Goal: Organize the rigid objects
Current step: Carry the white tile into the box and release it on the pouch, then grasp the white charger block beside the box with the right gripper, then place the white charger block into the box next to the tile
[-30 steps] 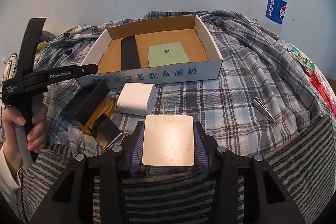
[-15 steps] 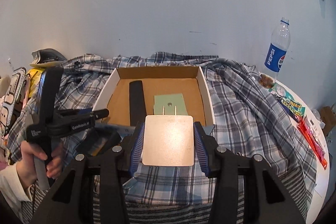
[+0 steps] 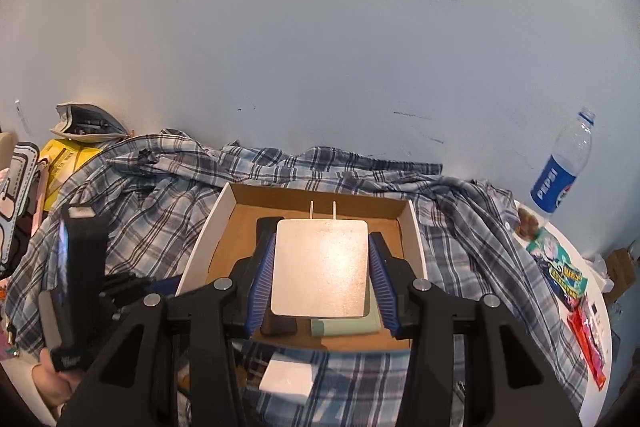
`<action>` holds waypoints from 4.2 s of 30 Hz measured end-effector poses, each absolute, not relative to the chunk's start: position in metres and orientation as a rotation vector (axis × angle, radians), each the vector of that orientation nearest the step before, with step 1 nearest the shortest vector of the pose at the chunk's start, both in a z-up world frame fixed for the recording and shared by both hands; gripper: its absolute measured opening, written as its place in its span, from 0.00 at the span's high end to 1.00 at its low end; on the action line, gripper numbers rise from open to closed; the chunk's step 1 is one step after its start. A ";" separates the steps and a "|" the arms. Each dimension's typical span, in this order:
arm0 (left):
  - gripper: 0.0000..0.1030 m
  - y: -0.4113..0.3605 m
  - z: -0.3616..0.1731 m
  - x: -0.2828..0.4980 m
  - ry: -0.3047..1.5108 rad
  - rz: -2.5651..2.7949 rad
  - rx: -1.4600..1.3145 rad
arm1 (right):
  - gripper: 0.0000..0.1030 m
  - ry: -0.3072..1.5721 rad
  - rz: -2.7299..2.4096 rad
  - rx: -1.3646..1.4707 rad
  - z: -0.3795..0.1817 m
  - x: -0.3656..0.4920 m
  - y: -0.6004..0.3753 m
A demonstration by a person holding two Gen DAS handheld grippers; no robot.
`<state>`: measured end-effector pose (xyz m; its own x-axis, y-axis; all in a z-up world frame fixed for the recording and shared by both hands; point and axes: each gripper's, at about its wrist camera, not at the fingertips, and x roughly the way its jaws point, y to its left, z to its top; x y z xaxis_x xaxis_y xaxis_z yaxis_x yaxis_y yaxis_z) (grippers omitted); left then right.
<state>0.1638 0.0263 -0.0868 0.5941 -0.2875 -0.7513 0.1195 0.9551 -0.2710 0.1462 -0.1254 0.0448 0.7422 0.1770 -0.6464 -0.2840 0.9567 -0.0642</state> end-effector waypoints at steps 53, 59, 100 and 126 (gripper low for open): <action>0.72 0.025 -0.087 0.163 0.906 -0.240 -0.201 | 0.35 0.721 0.284 -0.137 0.026 0.125 -0.143; 0.72 0.025 -0.087 0.163 0.906 -0.240 -0.201 | 0.35 0.808 0.262 -0.148 -0.004 0.111 -0.148; 0.72 0.024 -0.088 0.164 0.905 -0.239 -0.195 | 0.53 0.980 0.255 -0.043 -0.042 0.107 -0.167; 0.72 0.024 -0.088 0.164 0.906 -0.240 -0.198 | 0.61 0.805 0.217 -0.075 0.017 0.165 -0.156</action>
<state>0.1644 0.0240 -0.0877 0.5933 -0.2882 -0.7516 0.1225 0.9552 -0.2695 0.1651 -0.1557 0.0170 0.6725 0.1641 -0.7217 -0.2208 0.9752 0.0160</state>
